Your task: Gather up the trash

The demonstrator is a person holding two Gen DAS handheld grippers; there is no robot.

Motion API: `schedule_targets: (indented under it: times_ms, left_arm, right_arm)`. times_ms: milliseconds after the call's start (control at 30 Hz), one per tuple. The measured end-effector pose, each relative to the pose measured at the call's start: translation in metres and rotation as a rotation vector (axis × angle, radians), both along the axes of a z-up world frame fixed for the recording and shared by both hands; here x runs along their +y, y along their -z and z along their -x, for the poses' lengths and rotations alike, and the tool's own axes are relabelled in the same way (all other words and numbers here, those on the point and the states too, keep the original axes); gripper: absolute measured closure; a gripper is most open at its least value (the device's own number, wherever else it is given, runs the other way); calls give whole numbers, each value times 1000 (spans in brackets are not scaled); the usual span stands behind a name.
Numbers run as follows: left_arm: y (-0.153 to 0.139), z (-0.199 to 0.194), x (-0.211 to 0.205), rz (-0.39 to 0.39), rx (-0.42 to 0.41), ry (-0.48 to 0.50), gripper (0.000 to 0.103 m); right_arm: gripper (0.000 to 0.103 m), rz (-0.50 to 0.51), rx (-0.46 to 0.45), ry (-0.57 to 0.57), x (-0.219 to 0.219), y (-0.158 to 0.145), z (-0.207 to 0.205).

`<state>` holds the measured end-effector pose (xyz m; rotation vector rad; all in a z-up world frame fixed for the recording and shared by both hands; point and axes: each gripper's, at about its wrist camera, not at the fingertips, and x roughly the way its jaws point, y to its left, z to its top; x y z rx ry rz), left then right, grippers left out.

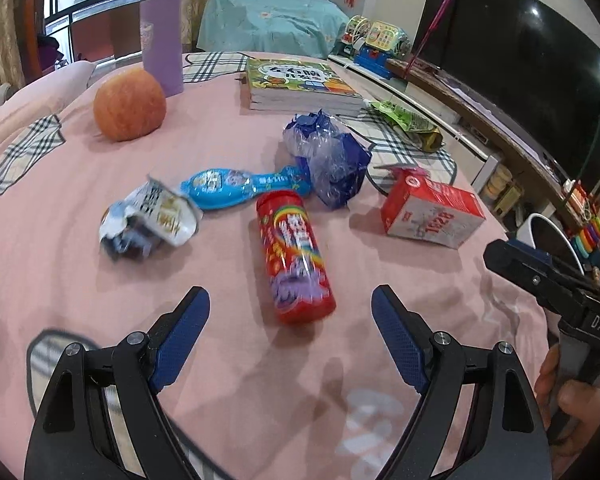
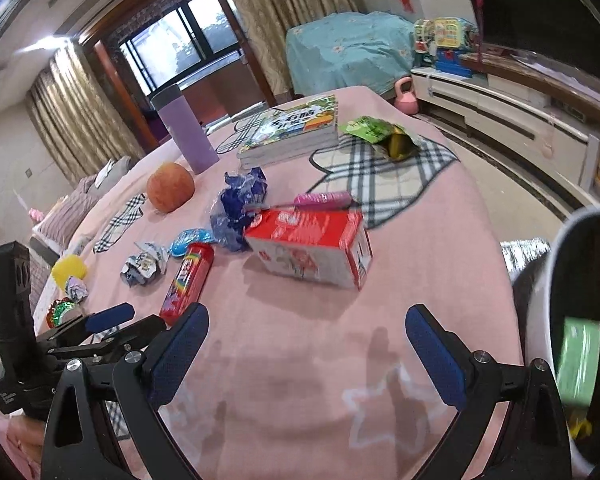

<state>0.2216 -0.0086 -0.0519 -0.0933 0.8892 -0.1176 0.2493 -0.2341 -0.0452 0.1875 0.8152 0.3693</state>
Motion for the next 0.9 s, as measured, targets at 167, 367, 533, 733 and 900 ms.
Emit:
schedule_targets:
  times_ms: [167,367,533,733,900]
  left_arm:
    - [3,-18,-2,-5,8,1,18]
    - [13,-32,-4,-20,32,11,18]
    - [16,-35,-4,-22,31,26,18]
    - [17,-34,-6,-28,25,37,40]
    - [19,-29,-4,-24,30,43,66]
  right_arm:
    - [3,38,-38,-30,4,-1,-22]
    - [3,78,-22,-91,12,9,-43]
    - [4,70,-1,-112,14,18,-54]
    - [51,87,9,-136,21,19,-51]
    - [65,77,11,-128,18,17,-37]
